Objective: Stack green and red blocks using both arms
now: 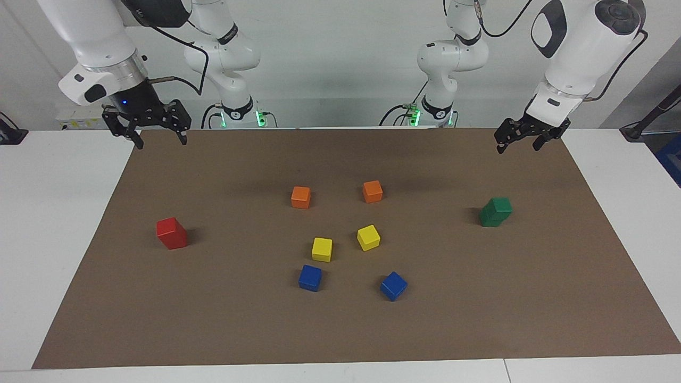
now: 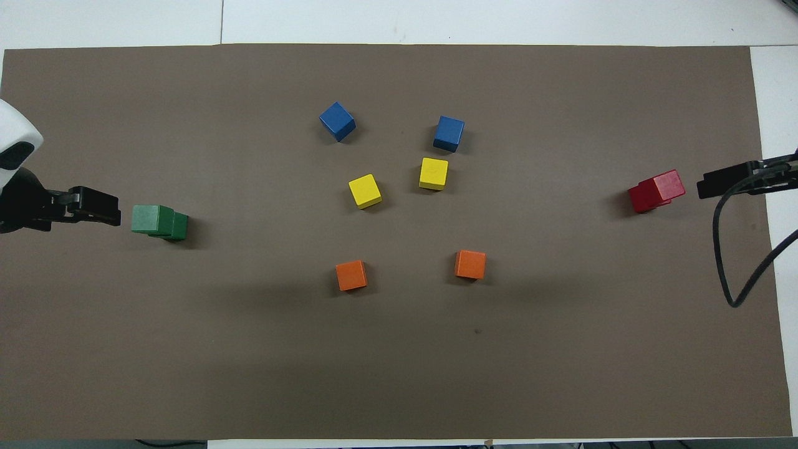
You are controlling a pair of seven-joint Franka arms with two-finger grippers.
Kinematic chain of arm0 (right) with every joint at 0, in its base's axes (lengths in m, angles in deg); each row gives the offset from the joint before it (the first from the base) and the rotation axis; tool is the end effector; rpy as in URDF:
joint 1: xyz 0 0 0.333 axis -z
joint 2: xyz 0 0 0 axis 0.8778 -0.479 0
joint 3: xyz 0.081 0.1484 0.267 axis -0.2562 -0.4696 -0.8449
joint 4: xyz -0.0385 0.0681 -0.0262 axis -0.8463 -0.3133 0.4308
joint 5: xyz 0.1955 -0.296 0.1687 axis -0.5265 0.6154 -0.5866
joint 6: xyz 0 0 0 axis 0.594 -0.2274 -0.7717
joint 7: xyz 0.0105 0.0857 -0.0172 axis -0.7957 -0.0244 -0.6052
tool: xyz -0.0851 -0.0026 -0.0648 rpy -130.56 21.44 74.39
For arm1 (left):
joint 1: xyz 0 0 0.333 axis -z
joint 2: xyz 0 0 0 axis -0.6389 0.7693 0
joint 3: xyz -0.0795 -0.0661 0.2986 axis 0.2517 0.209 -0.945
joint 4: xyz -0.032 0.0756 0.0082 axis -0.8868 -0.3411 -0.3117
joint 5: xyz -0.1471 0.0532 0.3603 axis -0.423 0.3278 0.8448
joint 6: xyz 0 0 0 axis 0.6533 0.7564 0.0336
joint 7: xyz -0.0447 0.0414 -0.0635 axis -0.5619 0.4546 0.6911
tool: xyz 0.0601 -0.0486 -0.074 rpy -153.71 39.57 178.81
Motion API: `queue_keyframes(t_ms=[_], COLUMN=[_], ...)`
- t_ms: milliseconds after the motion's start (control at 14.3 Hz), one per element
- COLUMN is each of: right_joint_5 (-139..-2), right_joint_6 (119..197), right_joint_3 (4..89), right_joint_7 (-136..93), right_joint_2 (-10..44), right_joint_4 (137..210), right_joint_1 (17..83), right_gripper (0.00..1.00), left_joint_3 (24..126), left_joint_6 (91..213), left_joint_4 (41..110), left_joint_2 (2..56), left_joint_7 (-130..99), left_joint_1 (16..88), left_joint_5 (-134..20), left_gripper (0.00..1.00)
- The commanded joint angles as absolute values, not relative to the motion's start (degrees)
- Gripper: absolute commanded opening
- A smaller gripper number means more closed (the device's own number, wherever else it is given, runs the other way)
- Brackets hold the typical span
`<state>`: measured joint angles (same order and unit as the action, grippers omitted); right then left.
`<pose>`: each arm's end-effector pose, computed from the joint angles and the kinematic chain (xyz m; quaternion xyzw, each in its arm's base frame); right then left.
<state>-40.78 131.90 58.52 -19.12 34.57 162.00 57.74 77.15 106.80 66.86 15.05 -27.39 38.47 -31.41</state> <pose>0.5446 -0.0118 0.6316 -0.9990 -0.0415 -0.0137 0.0059 0.5315 -0.0340 0.5836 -0.9996 0.0017 0.0276 0.0100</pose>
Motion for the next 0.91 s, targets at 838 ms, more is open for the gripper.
queue_keyframes(t_ms=[838], right_joint_5=[-36.1], right_joint_6=[129.8], right_joint_3=[57.4], right_joint_7=[-18.6], right_joint_2=[35.2], right_joint_4=[162.8], right_joint_1=[56.9], right_gripper=[1.0], left_joint_3=[77.1], left_joint_6=[106.7], left_joint_4=[67.3], left_joint_2=[14.4], left_joint_7=[-26.6], left_joint_1=[38.1], left_joint_5=[-32.1], left_gripper=[1.0])
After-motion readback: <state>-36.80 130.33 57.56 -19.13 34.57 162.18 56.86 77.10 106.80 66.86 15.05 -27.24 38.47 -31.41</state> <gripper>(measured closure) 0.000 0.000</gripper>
